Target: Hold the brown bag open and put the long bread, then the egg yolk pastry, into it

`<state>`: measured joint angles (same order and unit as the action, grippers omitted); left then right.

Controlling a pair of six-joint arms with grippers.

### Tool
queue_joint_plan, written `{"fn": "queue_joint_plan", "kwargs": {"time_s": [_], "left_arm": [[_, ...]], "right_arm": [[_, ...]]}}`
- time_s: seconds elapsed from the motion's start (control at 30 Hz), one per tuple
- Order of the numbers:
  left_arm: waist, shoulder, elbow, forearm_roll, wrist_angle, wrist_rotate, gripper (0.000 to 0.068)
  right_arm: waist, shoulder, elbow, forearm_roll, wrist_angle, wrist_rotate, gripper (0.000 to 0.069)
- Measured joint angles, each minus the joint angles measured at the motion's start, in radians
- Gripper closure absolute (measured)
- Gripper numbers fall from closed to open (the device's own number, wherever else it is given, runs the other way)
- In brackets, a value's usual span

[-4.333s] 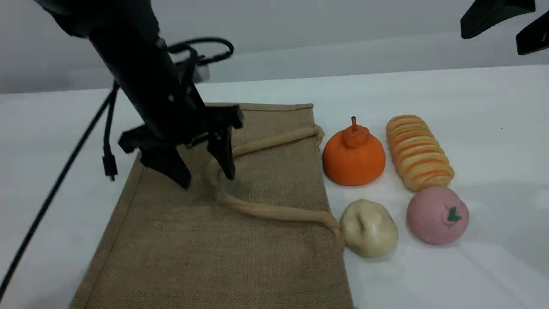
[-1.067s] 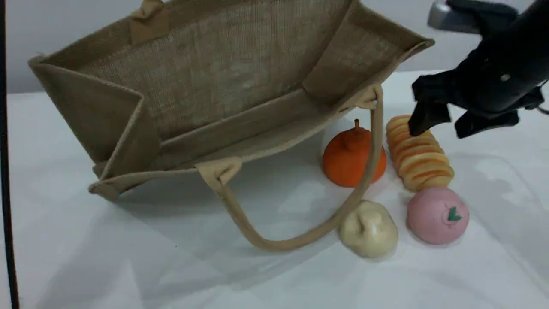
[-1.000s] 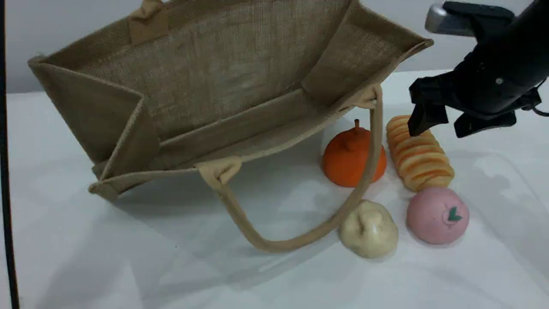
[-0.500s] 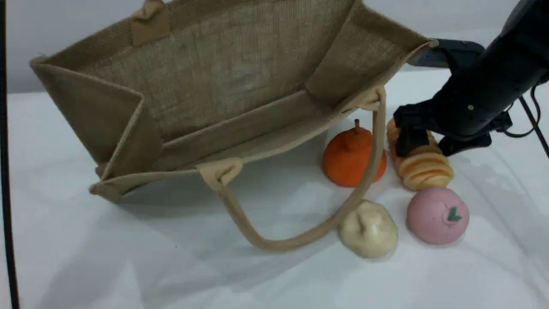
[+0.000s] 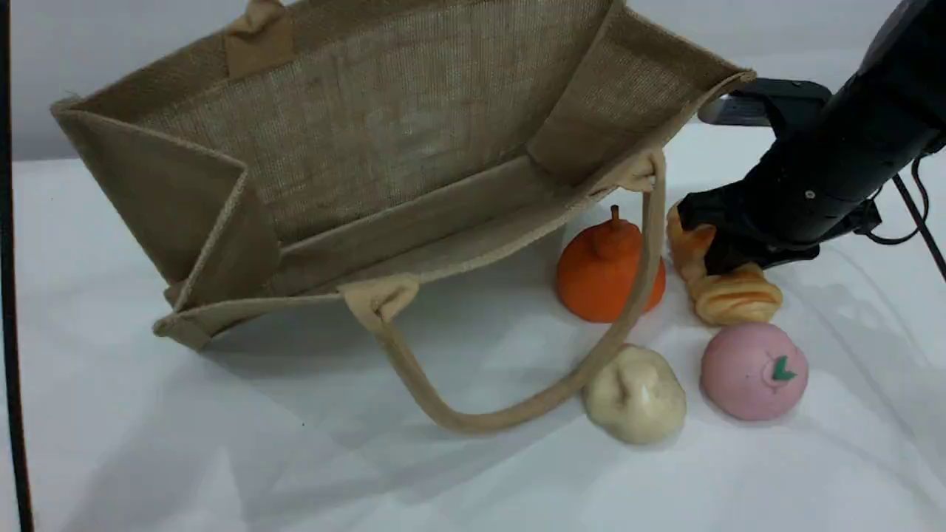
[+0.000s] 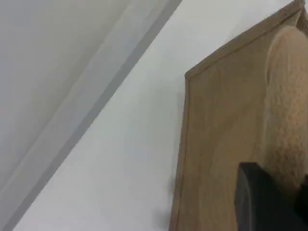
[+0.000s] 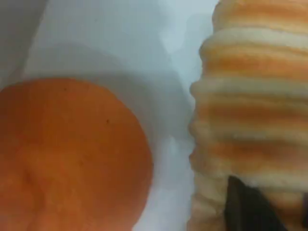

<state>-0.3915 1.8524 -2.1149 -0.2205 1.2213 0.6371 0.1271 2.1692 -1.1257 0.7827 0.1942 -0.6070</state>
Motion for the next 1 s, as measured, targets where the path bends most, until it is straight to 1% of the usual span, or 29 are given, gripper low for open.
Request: {"fn": "queue_joint_plan", "kwargs": {"time_s": [0.07,0.17,0.3,0.43,0.53,0.6,0.73,0.8,0.93,1.0], "left_arm": [[0.000,0.000,0.000,0.000,0.000,0.000,0.0592],[0.000,0.000,0.000,0.000,-0.001,0.000,0.0592],[0.000,0.000,0.000,-0.015,-0.001,0.000,0.0592],[0.000,0.000,0.000,-0.023,-0.001,0.000,0.0592],[0.000,0.000,0.000,-0.022,-0.001,0.000,0.0592],[0.000,0.000,0.000,-0.022,-0.001,0.001,0.0592],[0.000,0.000,0.000,-0.023,-0.001,0.001,0.0592],[0.000,0.000,0.000,-0.023,-0.001,0.001,0.0592],[0.000,0.000,0.000,-0.022,0.000,0.001,0.0592],[0.000,0.000,0.000,-0.022,0.000,0.001,0.0592]], "right_arm": [[-0.016,-0.031,0.001,-0.007,0.012,0.000,0.0581],[-0.058,-0.099,0.001,-0.007,-0.005,0.000,0.0584],[-0.159,-0.188,0.001,-0.007,0.019,0.010,0.0591],[-0.273,-0.275,0.001,-0.026,0.129,0.005,0.0594],[-0.327,-0.354,0.002,-0.050,0.212,-0.005,0.0594],[-0.332,-0.418,0.002,-0.068,0.256,-0.005,0.0594],[-0.326,-0.551,0.002,-0.062,0.395,-0.006,0.0597],[-0.324,-0.609,0.002,-0.052,0.482,-0.006,0.0605],[-0.279,-0.702,0.014,-0.037,0.642,-0.031,0.0609],[-0.238,-0.731,0.038,-0.011,0.682,-0.050,0.0609]]}}
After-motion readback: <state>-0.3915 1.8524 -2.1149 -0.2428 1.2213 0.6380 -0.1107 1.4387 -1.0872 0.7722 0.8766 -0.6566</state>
